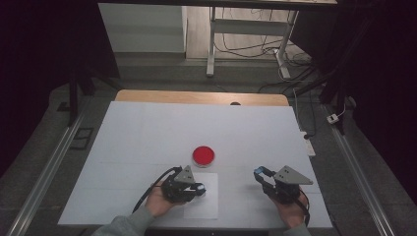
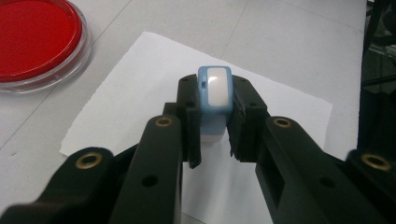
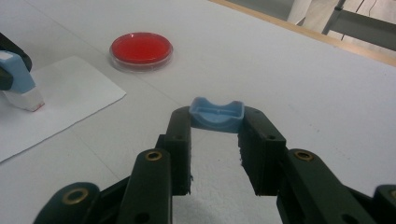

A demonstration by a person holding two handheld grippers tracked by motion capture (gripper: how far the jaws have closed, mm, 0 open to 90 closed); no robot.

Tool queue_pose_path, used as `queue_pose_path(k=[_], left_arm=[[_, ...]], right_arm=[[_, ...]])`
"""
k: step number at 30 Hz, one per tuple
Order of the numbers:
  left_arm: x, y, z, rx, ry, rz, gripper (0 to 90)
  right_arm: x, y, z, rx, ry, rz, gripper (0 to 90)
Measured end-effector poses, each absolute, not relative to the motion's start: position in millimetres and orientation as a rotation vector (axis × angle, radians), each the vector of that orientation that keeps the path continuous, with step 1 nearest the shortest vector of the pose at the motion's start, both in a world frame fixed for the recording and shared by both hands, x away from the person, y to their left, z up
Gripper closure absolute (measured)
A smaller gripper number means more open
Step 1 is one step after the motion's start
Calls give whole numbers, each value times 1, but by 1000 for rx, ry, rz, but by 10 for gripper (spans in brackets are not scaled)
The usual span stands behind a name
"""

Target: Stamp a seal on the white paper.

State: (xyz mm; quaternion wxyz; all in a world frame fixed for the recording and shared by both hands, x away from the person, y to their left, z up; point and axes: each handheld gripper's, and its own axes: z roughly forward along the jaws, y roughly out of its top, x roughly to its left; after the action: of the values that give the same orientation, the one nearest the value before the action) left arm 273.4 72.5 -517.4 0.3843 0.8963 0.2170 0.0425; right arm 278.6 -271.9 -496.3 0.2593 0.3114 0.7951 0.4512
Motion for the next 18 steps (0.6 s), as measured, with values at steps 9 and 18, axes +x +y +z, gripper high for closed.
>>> queue_pose_path(k=[9,18], left_arm=[[272,72,-518,2288,556,116,765],[273,72,-518,2283,564,109,766]], right_arm=[[278,-271,-496,844,2155,1223,651],[278,-271,-496,840,2155,1225,651]])
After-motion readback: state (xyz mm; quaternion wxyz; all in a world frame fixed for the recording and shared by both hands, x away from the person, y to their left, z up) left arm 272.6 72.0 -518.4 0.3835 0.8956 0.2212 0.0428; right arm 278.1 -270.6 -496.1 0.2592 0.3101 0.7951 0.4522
